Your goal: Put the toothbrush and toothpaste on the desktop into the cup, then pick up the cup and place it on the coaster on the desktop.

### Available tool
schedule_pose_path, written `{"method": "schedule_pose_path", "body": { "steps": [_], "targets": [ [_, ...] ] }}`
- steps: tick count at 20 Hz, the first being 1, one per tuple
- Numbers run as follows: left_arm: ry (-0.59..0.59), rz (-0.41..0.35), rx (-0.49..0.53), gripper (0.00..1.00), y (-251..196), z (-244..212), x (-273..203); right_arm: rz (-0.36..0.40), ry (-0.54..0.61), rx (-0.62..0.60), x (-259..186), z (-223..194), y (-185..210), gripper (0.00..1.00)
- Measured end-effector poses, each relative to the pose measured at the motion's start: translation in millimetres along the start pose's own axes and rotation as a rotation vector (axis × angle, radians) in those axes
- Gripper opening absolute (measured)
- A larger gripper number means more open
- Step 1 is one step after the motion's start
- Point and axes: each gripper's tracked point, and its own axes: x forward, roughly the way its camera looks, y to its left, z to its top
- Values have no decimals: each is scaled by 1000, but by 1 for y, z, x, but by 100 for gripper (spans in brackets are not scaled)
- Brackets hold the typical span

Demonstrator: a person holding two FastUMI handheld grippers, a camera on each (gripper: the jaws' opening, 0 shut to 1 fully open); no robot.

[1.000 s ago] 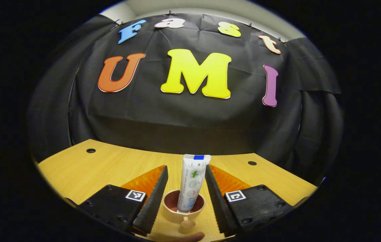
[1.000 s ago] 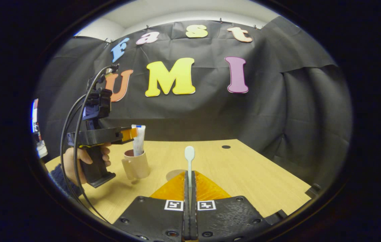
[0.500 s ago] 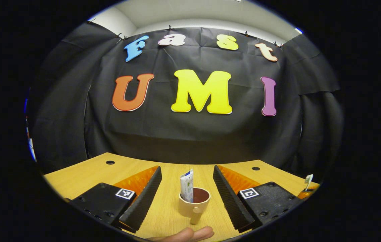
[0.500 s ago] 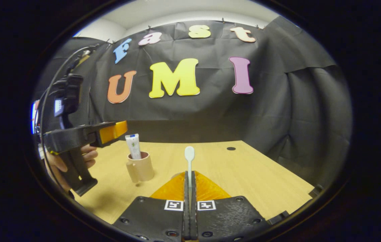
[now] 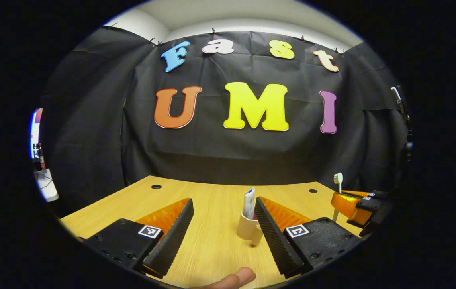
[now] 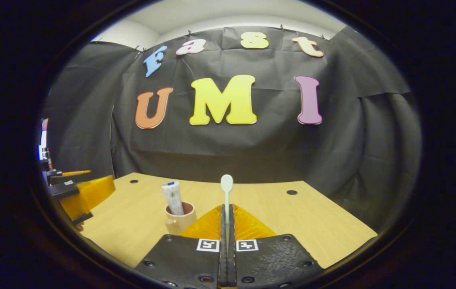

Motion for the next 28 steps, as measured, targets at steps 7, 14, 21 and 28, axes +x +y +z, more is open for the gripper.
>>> {"method": "schedule_pose_path", "body": {
  "steps": [7,14,21,28],
  "targets": [
    [-47,-2,-31,96,22,27,-23,47,-92,1,66,53,38,1],
    [-37,-3,16,96,29,21,-20,163,-174,-31,112,69,108,1],
    [-16,43,-13,96,54,14,-12,159,-75,19,151,28,114,2],
    [54,44,-73,97,58,-5,-1,166,-99,-56,135,30,107,81]
  ]
}}
